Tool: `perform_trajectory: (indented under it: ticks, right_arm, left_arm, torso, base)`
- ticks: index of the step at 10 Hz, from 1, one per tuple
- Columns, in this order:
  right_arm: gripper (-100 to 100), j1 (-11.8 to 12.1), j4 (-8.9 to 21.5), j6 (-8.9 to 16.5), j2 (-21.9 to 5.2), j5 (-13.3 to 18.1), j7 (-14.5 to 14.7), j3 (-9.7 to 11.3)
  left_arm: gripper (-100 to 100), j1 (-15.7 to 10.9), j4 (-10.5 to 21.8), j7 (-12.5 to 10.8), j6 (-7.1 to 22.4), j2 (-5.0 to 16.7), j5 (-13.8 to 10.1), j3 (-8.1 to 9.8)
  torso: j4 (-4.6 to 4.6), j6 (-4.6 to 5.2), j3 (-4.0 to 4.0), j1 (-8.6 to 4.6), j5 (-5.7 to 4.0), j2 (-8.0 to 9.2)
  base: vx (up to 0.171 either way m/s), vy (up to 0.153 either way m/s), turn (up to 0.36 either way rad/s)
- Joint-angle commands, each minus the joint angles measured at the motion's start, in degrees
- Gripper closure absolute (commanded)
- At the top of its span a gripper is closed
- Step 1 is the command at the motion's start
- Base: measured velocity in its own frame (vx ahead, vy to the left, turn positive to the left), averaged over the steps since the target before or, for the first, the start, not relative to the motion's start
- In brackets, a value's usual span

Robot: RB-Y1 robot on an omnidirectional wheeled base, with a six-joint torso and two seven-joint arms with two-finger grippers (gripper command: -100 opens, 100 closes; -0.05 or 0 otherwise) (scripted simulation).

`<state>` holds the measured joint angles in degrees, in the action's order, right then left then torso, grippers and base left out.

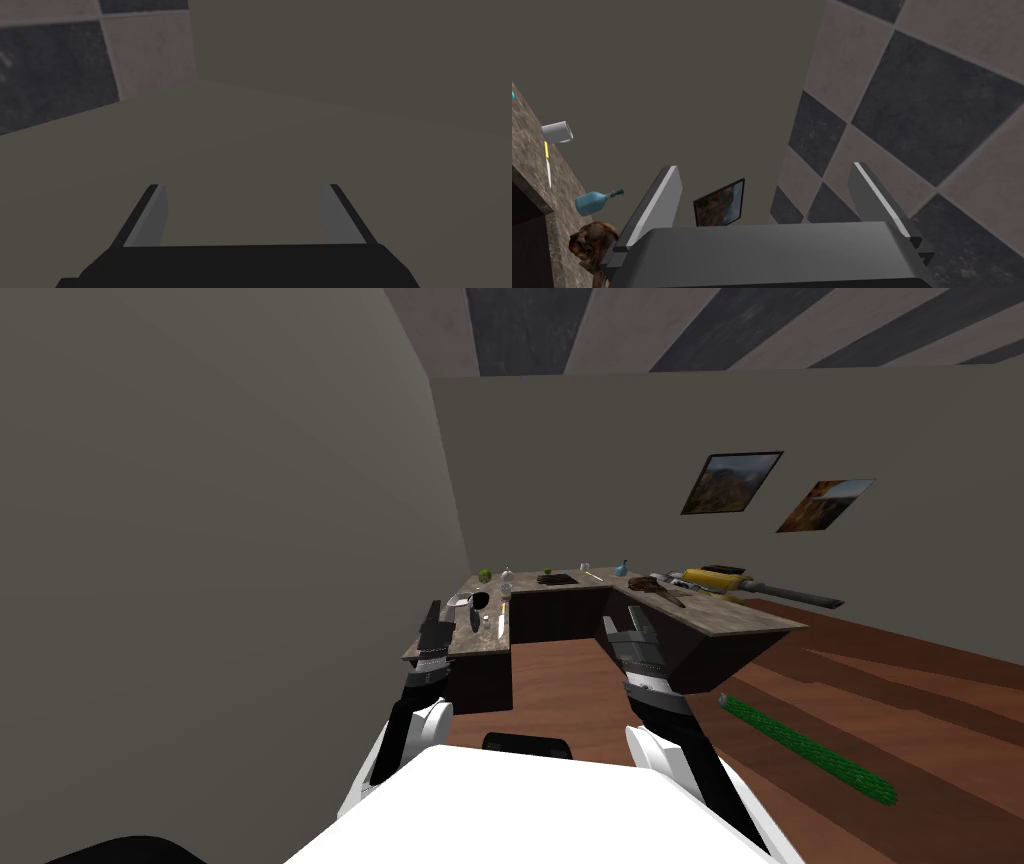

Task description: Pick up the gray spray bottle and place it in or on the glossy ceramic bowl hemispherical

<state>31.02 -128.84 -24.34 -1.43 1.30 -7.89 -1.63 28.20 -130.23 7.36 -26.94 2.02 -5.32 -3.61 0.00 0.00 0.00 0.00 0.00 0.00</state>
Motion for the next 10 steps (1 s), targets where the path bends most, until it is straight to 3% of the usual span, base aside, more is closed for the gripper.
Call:
perform_trajectory:
  ticks: [1, 10]
  right_arm:
    - [0, 0.0, 0.0, 0.0, 0.0, 0.0, 0.0, 0.0]
    - [0, 0.0, 0.0, 0.0, 0.01, 0.0, 0.0, 0.0]
  left_arm:
    - [-100, 0.53, 0.52, 0.2, 0.87, 2.23, 0.21, 0.04]
    - [-100, 5.97, 6.07, 2.02, 9.53, 14.55, 2.23, 0.58]
  torso:
    - [0.0, 0.0, 0.0, 0.0, 0.0, 0.0]
    - [-0.01, 0.0, -0.02, -0.2, -0.04, -0.03]
  base:
    - [0.003, -0.012, -0.006]
    - [0.01, -0.044, -0.007]
